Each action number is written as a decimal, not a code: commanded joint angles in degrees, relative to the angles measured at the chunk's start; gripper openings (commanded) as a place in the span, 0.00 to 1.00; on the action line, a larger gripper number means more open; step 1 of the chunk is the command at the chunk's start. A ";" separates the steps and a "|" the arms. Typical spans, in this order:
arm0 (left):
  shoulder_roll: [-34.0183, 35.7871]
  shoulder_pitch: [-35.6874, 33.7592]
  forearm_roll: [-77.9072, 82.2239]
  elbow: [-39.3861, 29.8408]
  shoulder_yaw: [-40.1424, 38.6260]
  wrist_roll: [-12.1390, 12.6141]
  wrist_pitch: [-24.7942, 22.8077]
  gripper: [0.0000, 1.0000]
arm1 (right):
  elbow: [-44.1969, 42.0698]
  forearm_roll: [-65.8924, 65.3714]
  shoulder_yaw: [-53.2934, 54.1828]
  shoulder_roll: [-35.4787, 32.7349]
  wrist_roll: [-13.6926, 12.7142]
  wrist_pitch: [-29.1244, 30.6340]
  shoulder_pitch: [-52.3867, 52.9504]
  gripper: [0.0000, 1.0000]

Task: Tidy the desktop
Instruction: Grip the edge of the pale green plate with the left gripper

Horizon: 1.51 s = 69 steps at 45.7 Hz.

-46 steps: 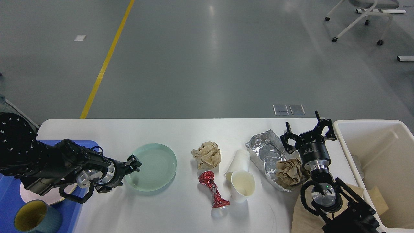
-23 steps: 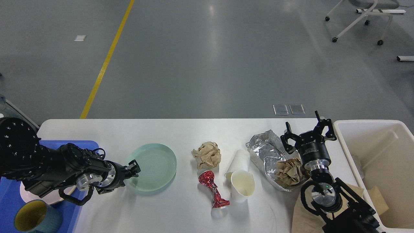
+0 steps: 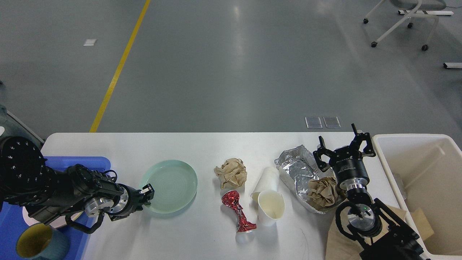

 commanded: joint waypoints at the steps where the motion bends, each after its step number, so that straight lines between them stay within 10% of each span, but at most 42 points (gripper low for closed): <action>1: 0.12 -0.20 -0.09 0.02 0.01 -0.10 -0.23 0.21 | 0.00 0.00 0.00 0.00 0.03 0.00 0.00 1.00; 69: 2.22 -5.46 -1.85 -4.01 0.35 -0.36 -7.78 0.00 | 0.00 0.00 0.00 0.00 0.03 0.00 0.00 1.00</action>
